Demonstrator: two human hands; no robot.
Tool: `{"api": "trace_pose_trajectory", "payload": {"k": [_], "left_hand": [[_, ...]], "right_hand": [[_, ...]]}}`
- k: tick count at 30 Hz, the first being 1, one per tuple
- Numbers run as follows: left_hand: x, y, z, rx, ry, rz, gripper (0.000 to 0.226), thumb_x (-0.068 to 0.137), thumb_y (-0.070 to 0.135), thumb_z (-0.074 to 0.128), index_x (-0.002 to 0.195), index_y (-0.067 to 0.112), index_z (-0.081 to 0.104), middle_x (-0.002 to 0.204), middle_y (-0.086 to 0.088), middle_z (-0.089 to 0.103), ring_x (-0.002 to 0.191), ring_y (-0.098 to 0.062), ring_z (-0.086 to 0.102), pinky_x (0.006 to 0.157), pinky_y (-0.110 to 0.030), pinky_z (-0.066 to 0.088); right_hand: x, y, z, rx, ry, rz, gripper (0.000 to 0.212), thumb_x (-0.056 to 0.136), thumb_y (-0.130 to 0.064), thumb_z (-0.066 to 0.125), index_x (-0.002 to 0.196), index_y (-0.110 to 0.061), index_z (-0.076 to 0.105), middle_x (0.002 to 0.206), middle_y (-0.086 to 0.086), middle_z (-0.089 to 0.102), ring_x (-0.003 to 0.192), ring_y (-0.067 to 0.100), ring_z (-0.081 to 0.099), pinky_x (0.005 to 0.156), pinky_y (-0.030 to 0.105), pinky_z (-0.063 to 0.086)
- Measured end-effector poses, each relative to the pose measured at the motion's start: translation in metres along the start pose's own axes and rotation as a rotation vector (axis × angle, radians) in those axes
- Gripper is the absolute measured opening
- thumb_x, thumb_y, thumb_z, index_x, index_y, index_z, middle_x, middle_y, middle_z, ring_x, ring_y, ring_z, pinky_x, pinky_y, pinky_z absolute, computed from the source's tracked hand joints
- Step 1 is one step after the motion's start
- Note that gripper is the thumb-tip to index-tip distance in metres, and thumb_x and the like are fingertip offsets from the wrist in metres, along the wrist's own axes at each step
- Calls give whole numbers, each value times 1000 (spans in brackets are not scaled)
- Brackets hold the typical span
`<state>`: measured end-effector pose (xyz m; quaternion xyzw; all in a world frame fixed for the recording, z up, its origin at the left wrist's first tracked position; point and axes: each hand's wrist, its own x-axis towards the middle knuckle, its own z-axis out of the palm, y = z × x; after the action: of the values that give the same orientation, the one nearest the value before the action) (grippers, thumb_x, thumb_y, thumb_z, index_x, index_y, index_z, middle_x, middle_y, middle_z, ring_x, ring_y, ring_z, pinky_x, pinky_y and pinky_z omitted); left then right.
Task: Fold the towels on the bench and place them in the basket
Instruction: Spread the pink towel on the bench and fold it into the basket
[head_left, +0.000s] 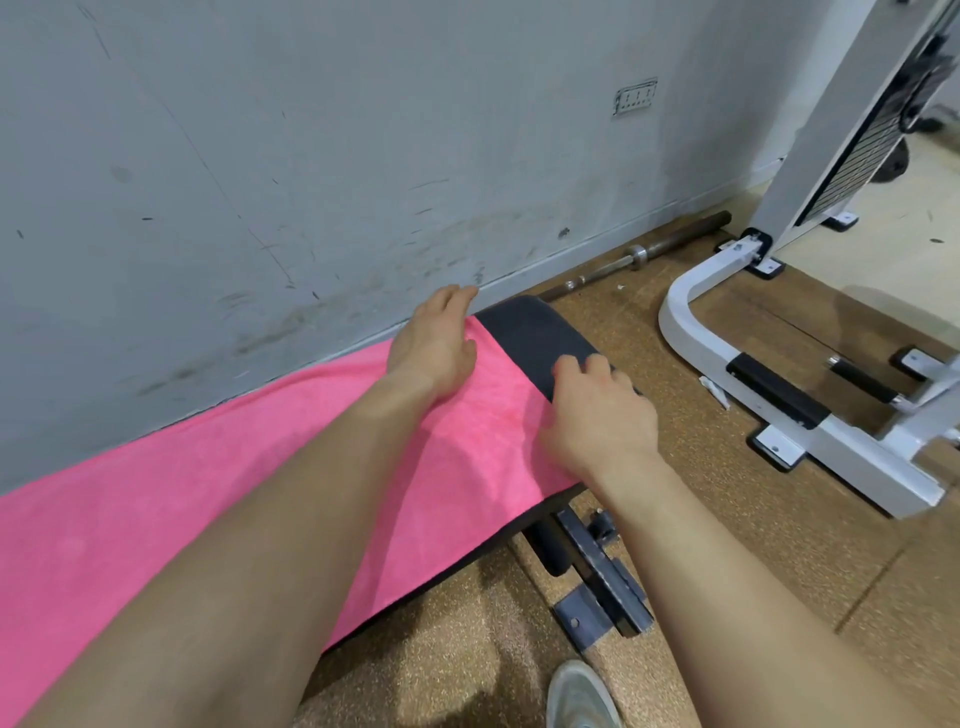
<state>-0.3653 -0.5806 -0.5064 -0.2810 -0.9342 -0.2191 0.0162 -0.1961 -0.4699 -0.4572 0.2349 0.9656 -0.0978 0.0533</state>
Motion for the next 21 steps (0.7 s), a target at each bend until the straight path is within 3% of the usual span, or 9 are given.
{"api": "trace_pose_trajectory", "payload": {"k": [2,6,9,13,16,19,21], "left_hand": [[-2,-7,0,20,33,-86,54,96,17,45,149,24,37,151,-6,43,135,-29,43,111,-39,35],[5,-33,-10,-74,-15,-158,44,94,9,45,135,24,55,126,-4,66,118,-28,59,99,-35,45],[12,-43,-21,17,-92,-138,39,92,19,61,131,24,59,122,-4,67,115,-27,60,97,-35,46],[28,-45,-31,131,-150,-148,17,90,30,63,105,28,71,114,-5,71,107,-29,63,90,-36,51],[39,-38,-35,3,-125,-171,7,87,23,59,90,30,60,106,-4,70,100,-27,63,89,-37,51],[50,-34,-33,-9,-164,-181,12,84,23,59,90,28,50,100,-2,64,96,-27,60,90,-40,50],[57,-32,-31,-68,-161,-181,16,85,19,61,94,24,49,97,-1,60,92,-24,57,86,-34,48]], "right_hand": [[1,-10,10,65,91,-199,53,90,-28,53,142,-23,45,142,5,44,128,30,44,99,46,44],[1,-29,36,80,-87,-479,64,95,-33,46,156,-27,28,165,3,20,150,28,19,121,45,21],[2,-33,50,44,-129,-486,66,94,-34,40,157,-29,23,167,4,12,152,29,9,123,48,10],[3,-41,51,67,-53,-445,63,88,-39,43,150,-30,35,162,1,25,147,29,19,120,50,16],[3,-44,55,88,-29,-417,61,87,-40,44,147,-29,37,159,0,27,145,29,21,119,50,17],[2,-45,60,102,-20,-409,63,87,-41,42,148,-28,36,159,0,26,146,29,19,120,51,15],[1,-45,62,116,-14,-408,65,85,-41,40,149,-28,34,160,1,25,147,29,17,121,51,13]]}}
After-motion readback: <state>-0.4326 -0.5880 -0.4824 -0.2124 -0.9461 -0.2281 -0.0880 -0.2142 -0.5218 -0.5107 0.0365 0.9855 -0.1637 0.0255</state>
